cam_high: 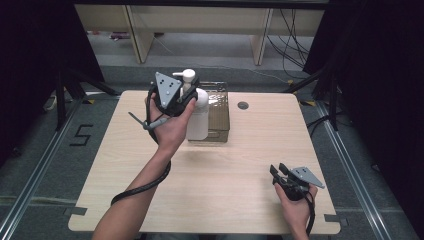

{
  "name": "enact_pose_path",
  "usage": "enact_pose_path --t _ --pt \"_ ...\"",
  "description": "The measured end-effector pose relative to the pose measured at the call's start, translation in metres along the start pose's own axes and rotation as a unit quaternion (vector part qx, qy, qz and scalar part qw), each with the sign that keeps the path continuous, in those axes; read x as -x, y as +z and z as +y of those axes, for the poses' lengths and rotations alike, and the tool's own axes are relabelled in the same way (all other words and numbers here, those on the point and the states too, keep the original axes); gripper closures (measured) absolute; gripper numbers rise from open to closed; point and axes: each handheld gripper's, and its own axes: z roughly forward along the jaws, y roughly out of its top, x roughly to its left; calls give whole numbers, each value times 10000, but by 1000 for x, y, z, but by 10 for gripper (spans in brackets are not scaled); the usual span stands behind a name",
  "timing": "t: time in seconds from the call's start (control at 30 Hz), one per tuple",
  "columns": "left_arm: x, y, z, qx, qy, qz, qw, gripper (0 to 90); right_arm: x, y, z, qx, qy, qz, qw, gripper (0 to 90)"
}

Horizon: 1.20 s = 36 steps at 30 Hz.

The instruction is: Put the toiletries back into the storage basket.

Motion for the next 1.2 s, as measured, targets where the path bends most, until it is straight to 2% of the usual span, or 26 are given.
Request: enact_pose_path --t 0.03,0.07,0.13,0.17,0.27,0.3,0.33,0.37,0.4,0.97,1.2 --pt "0 1 0 8 -7 -2 10000 595 -3 -1 0 -55 189 14 9998 603" --pt "0 2 1 14 10 -3 10000 595 0 0 0 -8 33 2 10000 603" --pt "1 3 1 25 14 -11 10000 595 0 0 0 -12 34 5 10000 602" --pt "1 4 2 33 16 -11 10000 595 -1 0 0 -38 121 37 9999 602" --pt "1 6 3 32 35 -25 10000 595 0 0 0 -14 32 5 10000 603" --pt "2 7 3 34 22 -31 10000 595 -3 -1 0 -73 243 0 9997 602" --pt "1 7 4 32 15 -42 10000 595 0 0 0 -13 25 -27 10000 602" --pt "1 8 4 42 8 -43 10000 595 0 0 0 -10 29 -22 10000 602" --pt "1 8 4 39 12 -44 10000 595 -1 0 0 -42 138 16 9999 602" --pt "4 23 9 48 63 -91 9999 596 -1 0 0 -43 121 45 9999 602" --pt "4 30 11 52 77 -114 9999 595 -2 -1 0 -107 217 23 9997 603"
